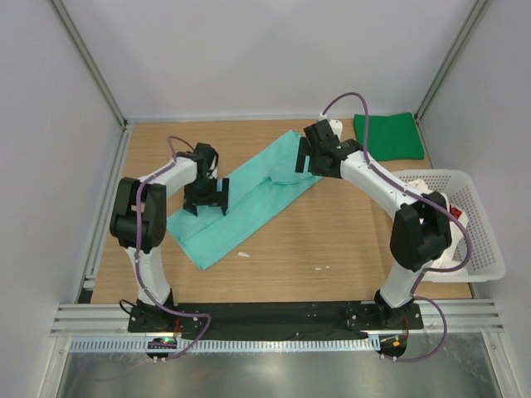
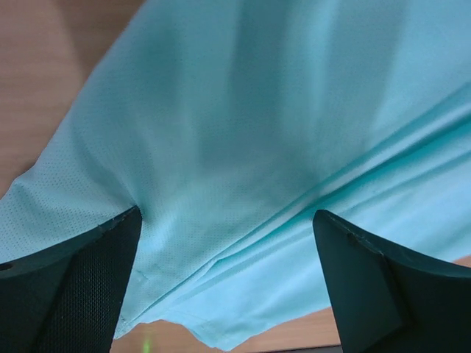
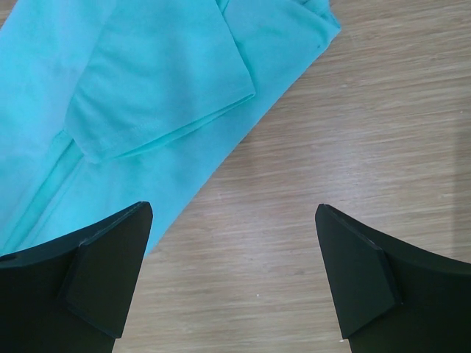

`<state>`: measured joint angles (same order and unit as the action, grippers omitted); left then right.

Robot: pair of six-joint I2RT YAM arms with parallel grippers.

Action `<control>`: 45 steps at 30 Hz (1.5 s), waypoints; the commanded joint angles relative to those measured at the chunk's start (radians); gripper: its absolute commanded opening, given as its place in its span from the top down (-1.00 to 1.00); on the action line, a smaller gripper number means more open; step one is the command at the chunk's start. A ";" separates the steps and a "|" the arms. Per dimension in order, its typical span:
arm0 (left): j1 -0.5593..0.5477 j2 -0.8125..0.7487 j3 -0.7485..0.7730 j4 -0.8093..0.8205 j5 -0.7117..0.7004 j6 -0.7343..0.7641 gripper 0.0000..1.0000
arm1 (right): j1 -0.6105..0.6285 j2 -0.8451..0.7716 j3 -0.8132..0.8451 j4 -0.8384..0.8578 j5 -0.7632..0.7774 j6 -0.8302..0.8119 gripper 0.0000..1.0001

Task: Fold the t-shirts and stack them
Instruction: Fold the tshirt

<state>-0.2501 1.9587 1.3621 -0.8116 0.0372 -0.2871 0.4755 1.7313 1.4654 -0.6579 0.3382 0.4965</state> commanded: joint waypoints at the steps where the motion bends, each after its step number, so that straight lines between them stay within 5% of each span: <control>1: -0.127 -0.018 -0.142 0.032 0.197 -0.182 -0.99 | -0.005 0.107 0.091 0.049 0.016 0.047 -0.99; 10: -0.342 -0.161 -0.246 0.394 0.404 -0.625 -0.99 | -0.005 0.433 0.430 0.035 0.079 0.063 -1.00; 15: -0.388 -0.175 -0.156 0.497 0.486 -0.710 -0.99 | -0.006 0.597 0.562 0.024 0.094 0.039 -0.99; 19: -0.380 -0.270 -0.114 0.430 0.376 -0.657 -0.99 | -0.006 0.689 0.633 0.029 0.108 -0.028 -0.99; 25: -0.273 -0.441 -0.151 0.249 0.140 -0.543 -0.99 | 0.005 0.790 0.708 0.072 -0.005 -0.142 -0.99; 32: -0.008 -0.563 -0.314 0.345 0.286 -0.503 -1.00 | 0.077 0.915 0.915 0.104 -0.119 -0.213 -0.99; 36: 0.023 -0.541 -0.322 0.344 0.377 -0.417 -0.97 | 0.089 0.880 0.967 0.145 -0.130 -0.167 -0.99; 41: 0.023 -0.520 -0.432 0.468 0.516 -0.466 -0.69 | 0.086 0.700 0.957 0.094 -0.128 -0.136 -0.99; 45: 0.005 -0.532 -0.527 0.519 0.540 -0.503 -0.62 | 0.025 0.440 0.715 0.119 -0.313 0.037 -1.00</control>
<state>-0.2306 1.4357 0.8684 -0.3740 0.4934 -0.7689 0.5652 2.4573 2.2635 -0.5735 0.1566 0.4000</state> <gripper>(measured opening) 0.818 0.996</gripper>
